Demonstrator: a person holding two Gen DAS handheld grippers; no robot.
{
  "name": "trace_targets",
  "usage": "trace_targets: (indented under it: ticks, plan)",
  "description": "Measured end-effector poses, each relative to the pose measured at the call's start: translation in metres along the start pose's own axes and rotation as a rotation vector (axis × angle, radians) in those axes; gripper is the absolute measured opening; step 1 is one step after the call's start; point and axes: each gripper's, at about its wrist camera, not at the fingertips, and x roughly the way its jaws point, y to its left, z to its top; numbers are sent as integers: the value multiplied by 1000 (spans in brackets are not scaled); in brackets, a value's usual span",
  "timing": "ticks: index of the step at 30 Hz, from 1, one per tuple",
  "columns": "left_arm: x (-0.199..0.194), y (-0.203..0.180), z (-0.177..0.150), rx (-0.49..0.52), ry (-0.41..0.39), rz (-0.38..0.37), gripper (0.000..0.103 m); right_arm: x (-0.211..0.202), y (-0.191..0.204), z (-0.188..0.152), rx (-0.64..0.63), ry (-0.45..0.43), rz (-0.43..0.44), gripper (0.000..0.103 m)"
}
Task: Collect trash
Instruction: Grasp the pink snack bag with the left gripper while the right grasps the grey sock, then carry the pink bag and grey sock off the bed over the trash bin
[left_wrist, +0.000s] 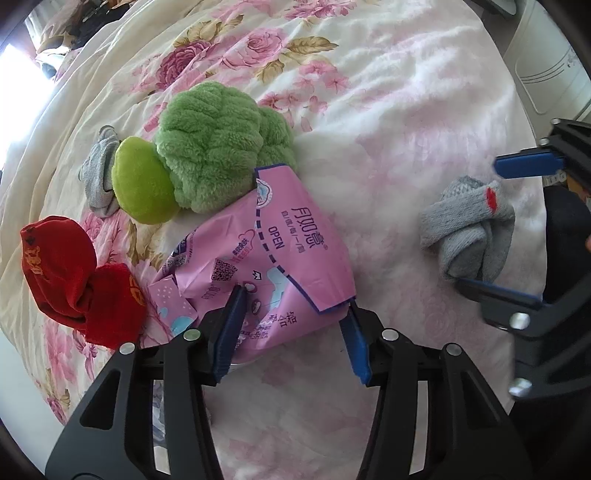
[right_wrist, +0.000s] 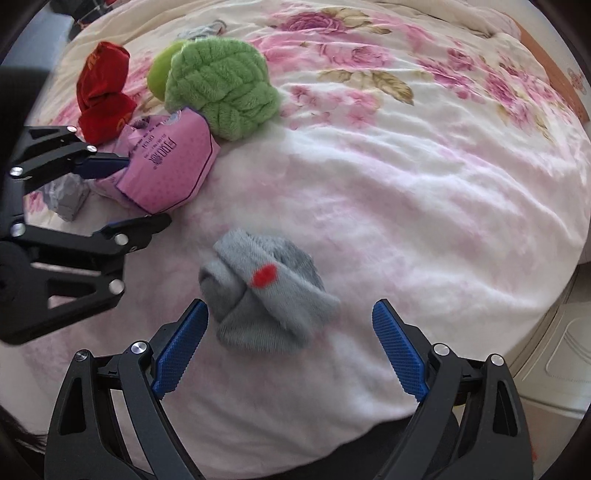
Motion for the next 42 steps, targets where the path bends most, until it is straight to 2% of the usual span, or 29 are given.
trace_targets:
  ticks: [1, 3, 5, 7, 8, 9, 13, 22, 27, 42]
  plan:
    - [0, 0, 1, 0, -1, -3, 49, 4, 1, 3, -3, 0, 3, 84]
    - [0, -1, 1, 2, -3, -3, 49, 13, 1, 8, -7, 13, 8, 70]
    - [2, 6, -1, 0, -1, -4, 49, 19, 1, 10, -5, 14, 23, 61]
    - [2, 3, 1, -8, -4, -1, 47, 18, 5, 12, -26, 16, 39, 44]
    - [0, 3, 2, -17, -6, -7, 46, 15, 4, 12, -23, 16, 67, 31]
    - [-2, 2, 2, -22, -6, -11, 45, 11, 3, 13, -19, 13, 86, 28]
    - [-14, 0, 3, -38, -21, -11, 39, -5, -2, 11, -14, 0, 94, 26]
    - [-50, -26, 7, -42, -69, -4, 39, -32, -26, -4, -1, -25, 104, 26]
    - [-57, -41, 10, -42, -54, -5, 39, -42, -34, -16, -6, -25, 97, 26]
    - [-72, -106, 37, -33, -25, -39, 39, -79, -96, -56, 34, -70, 101, 27]
